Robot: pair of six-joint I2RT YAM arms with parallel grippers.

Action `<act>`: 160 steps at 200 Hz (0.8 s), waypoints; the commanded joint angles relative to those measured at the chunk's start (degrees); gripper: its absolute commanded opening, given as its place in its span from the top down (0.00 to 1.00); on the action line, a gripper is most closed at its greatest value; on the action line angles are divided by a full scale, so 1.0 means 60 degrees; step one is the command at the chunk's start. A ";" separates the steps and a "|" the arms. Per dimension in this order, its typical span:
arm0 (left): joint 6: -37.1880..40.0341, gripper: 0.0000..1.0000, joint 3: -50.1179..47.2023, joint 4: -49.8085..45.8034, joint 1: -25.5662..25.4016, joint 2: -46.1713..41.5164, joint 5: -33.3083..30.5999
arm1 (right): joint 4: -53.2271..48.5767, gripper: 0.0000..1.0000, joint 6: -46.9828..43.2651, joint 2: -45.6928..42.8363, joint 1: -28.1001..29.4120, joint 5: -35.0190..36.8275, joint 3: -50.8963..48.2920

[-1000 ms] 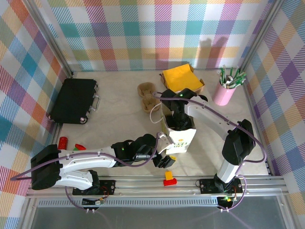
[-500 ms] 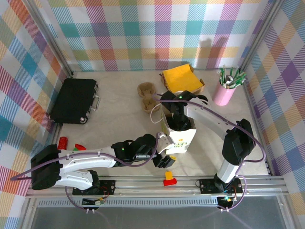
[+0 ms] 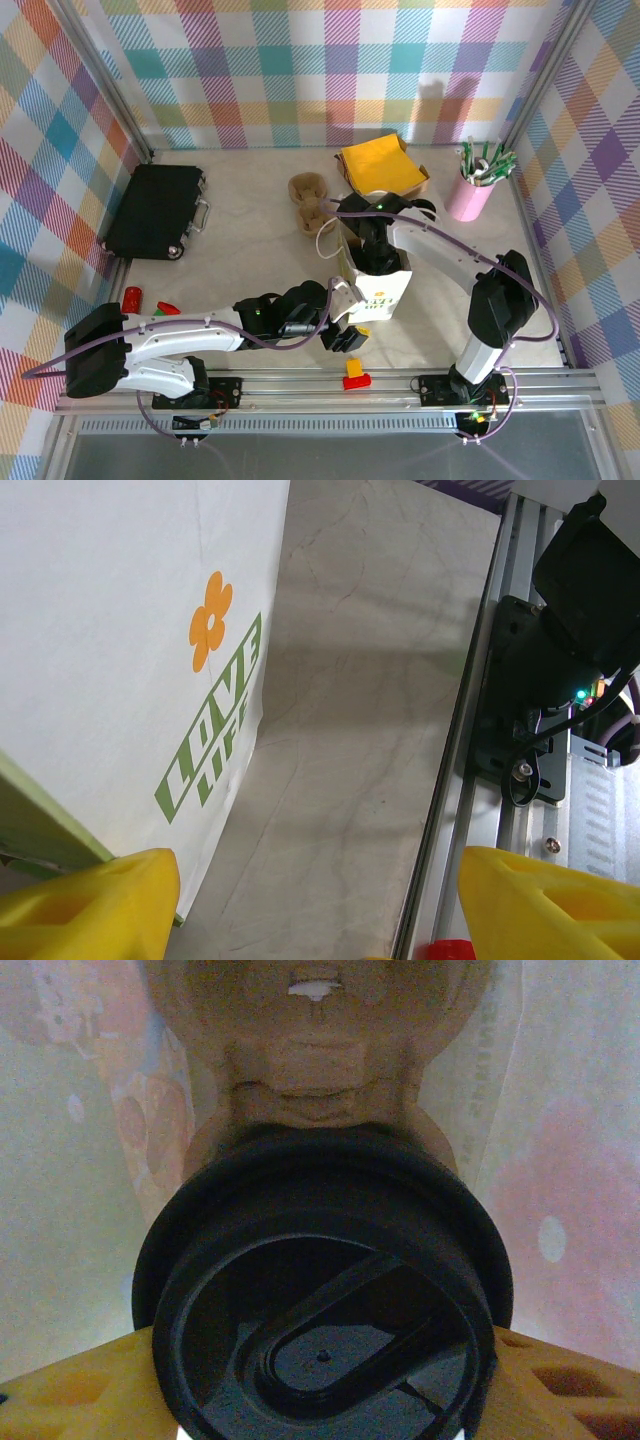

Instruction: Pack the takeout coffee

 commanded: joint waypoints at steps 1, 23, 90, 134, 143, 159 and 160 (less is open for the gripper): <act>0.0123 0.27 0.0136 0.0100 -0.0044 -0.0018 -0.0091 | -0.0007 0.54 -0.0035 0.0188 0.0035 -0.0142 -0.0473; 0.0111 0.27 0.0135 0.0094 -0.0055 -0.0032 -0.0090 | 0.0068 0.54 -0.0045 0.0228 0.0036 -0.0180 -0.0570; 0.0096 0.27 0.0119 0.0116 -0.0053 -0.0003 -0.0089 | 0.0120 0.54 -0.0053 0.0367 0.0036 -0.0250 -0.0674; 0.0104 0.27 0.0139 0.0102 -0.0047 0.0019 -0.0090 | 0.0090 0.54 -0.0065 0.0461 0.0050 -0.0283 -0.0660; 0.0098 0.27 0.0139 0.0101 -0.0052 0.0027 -0.0090 | 0.0087 0.54 -0.0060 0.0470 0.0050 -0.0283 -0.0659; 0.0103 0.27 0.0133 0.0107 -0.0052 0.0026 -0.0105 | 0.0096 0.54 -0.0065 0.0494 0.0050 -0.0283 -0.0673; 0.0107 0.27 0.0137 0.0104 -0.0054 0.0026 -0.0105 | 0.0100 0.54 -0.0063 0.0500 0.0050 -0.0283 -0.0676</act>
